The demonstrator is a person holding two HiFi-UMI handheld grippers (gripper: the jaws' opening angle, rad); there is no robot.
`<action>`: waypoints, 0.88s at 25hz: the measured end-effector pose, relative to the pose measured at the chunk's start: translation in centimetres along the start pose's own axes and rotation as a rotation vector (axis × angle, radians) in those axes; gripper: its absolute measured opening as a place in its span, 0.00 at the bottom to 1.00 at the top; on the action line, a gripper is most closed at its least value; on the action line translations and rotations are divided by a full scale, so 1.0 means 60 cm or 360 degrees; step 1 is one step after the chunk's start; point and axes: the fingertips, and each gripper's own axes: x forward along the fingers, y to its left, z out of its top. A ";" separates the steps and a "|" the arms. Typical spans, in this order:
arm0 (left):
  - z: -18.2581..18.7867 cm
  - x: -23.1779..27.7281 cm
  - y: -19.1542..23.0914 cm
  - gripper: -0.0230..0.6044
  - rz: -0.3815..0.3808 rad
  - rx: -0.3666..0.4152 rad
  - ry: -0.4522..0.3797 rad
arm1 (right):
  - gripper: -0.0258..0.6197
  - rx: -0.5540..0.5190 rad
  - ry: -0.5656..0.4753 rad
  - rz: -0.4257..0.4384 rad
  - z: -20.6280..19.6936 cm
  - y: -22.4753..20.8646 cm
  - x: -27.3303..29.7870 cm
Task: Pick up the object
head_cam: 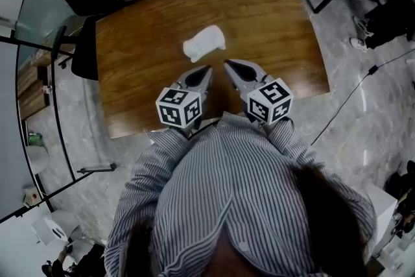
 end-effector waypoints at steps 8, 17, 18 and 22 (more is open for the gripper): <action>0.008 0.049 0.047 0.05 0.0068 0.0371 0.0172 | 0.04 0.0058 0.0056 0.0026 -0.014 -0.030 0.017; 0.011 0.124 0.129 0.22 0.0004 0.0590 0.0477 | 0.04 0.0251 0.0088 0.0142 -0.033 -0.050 0.020; 0.008 0.132 0.133 0.27 -0.0011 0.0621 0.0507 | 0.04 0.0261 0.0092 0.0141 -0.034 -0.054 0.020; -0.012 0.161 0.147 0.47 -0.0054 0.0785 0.0659 | 0.04 0.0307 0.0102 0.0110 -0.047 -0.077 0.012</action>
